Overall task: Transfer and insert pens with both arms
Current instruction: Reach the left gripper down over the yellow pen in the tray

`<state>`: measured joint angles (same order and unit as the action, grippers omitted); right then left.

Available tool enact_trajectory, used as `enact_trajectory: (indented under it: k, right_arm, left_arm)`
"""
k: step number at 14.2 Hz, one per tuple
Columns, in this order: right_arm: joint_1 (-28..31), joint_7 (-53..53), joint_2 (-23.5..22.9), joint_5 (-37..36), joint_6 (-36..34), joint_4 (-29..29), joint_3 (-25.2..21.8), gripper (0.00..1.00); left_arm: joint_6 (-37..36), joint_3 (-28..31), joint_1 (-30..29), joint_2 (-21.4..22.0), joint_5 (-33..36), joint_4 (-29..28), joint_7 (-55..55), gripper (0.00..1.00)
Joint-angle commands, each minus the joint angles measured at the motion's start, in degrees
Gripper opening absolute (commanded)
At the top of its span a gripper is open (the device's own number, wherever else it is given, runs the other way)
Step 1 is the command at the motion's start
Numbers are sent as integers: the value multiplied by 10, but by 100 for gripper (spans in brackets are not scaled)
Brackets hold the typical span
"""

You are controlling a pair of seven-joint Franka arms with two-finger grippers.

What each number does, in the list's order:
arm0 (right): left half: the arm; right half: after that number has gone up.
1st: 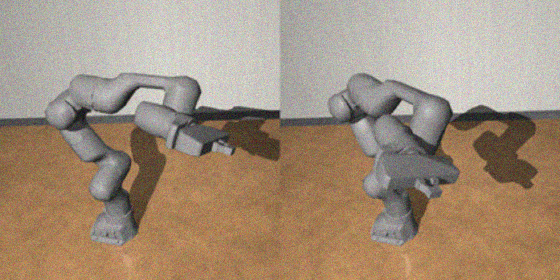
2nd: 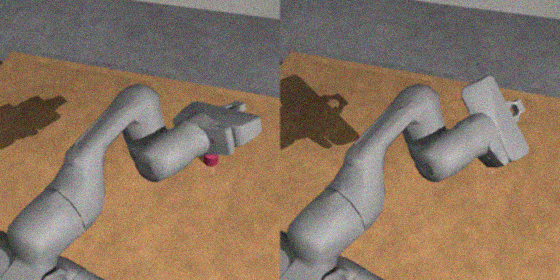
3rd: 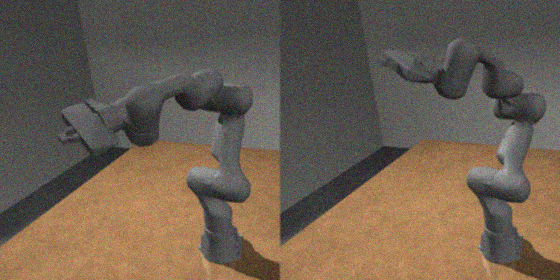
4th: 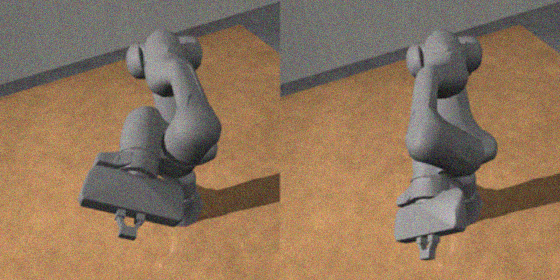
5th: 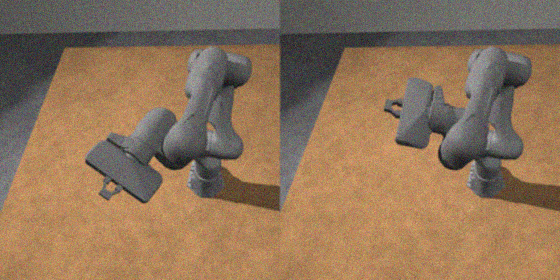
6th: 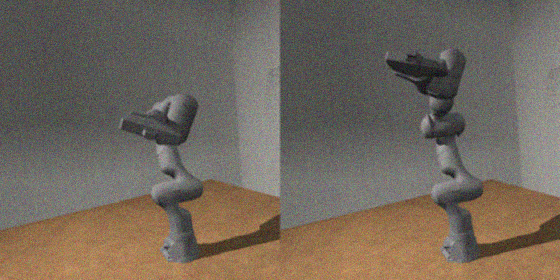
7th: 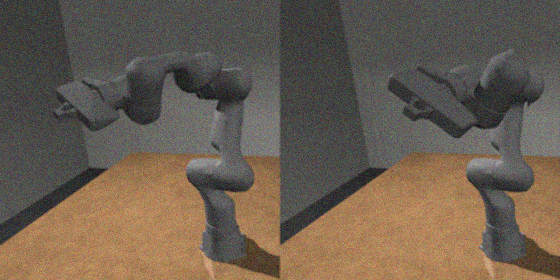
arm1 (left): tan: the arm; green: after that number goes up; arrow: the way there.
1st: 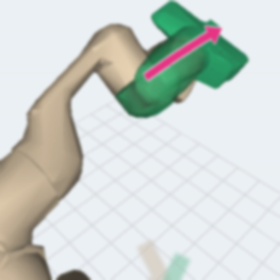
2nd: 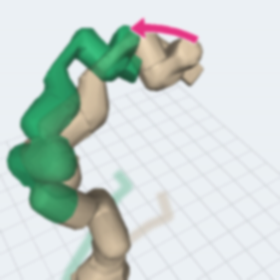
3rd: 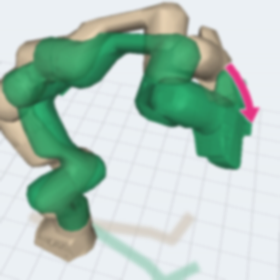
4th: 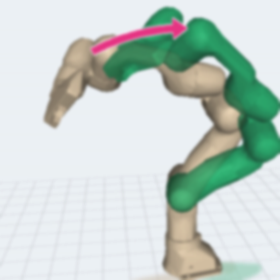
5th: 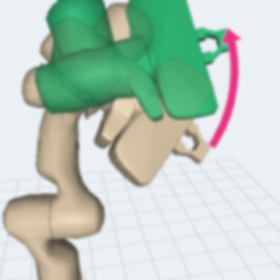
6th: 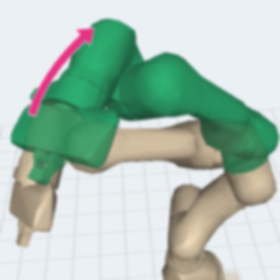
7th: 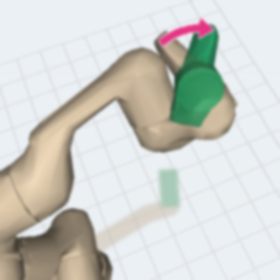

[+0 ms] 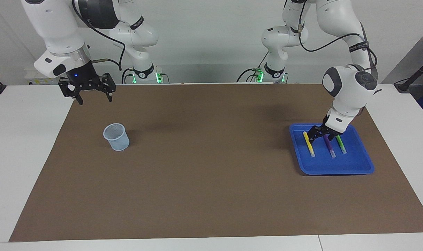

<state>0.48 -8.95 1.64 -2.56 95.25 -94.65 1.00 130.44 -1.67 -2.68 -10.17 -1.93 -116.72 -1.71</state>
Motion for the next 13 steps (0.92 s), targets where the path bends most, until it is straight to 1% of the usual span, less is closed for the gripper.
enact_trajectory:
  k: [1,4,5,7,10,11,12,13]
  right_arm:
    - [3,5,1,4,-4,-3,1,100]
    - [3,5,2,4,-4,-3,1,100]
    - [3,5,1,4,-4,-3,1,100]
    - [3,5,2,4,-4,-3,1,100]
    - [3,5,2,4,-4,-3,1,100]
    - [3,5,1,4,-4,-3,1,100]
    - [3,5,1,4,-4,-3,1,100]
    - [3,5,1,4,-4,-3,1,100]
  left_arm:
    - [31,-2,-5,-24,-8,-4,4,100]
    - [26,-2,-8,-39,-8,-13,4,100]
    - [31,-2,-9,-39,-8,-24,4,100]
    - [41,-2,-13,-47,-8,-28,4,99]
    - [44,-2,-13,-54,-8,-32,5,86]
    - [56,-2,-13,-54,-8,-40,5,75]
    - [64,-2,-12,-54,-8,-43,4,70]
    - [64,-2,-12,-54,-8,-43,4,67]
